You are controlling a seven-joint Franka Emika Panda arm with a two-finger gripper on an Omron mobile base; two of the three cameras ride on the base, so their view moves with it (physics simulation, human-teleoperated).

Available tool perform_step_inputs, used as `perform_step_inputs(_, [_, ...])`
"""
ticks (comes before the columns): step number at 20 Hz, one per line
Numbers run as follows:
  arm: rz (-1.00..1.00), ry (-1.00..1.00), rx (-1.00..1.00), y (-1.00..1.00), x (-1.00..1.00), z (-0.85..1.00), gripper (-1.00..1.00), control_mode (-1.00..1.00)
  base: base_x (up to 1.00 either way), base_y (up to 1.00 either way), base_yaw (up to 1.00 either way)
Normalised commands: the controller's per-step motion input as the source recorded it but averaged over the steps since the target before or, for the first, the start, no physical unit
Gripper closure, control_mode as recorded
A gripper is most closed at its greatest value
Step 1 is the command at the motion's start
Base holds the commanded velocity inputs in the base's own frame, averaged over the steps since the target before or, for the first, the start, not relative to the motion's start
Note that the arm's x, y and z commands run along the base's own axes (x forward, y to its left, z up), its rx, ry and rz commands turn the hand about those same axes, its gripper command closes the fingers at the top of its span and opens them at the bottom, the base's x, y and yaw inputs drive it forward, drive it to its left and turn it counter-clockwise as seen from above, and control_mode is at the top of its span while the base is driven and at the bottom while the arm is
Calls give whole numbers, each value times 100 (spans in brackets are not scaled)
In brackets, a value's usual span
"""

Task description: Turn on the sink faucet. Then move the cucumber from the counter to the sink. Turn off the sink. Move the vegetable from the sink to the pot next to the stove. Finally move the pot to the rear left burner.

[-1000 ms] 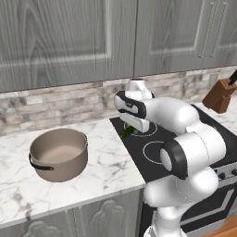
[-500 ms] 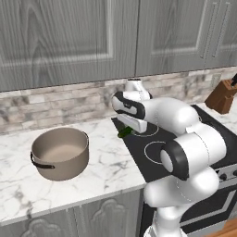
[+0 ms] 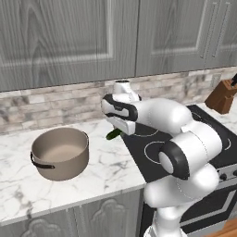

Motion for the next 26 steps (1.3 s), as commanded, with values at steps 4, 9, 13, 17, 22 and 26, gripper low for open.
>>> perform_step_inputs(4, [3, 0, -1, 91, 13, 0, 100, -100, 0, 0, 0])
perform_step_inputs(9, [3, 0, -2, 90, 9, 6, 100, -100, 0, 0, 0])
perform_step_inputs(13, [4, 0, -3, 84, 0, 9, 100, -100, 0, 0, 0])
perform_step_inputs(17, [3, 0, -4, 75, 0, 1, 100, -100, 0, 0, 0])
perform_step_inputs(22, [0, 0, -5, 38, 1, -5, 100, -100, 0, 0, 0])
perform_step_inputs(26, [2, 0, -4, 16, 0, -14, 100, -100, 0, 0, 0])
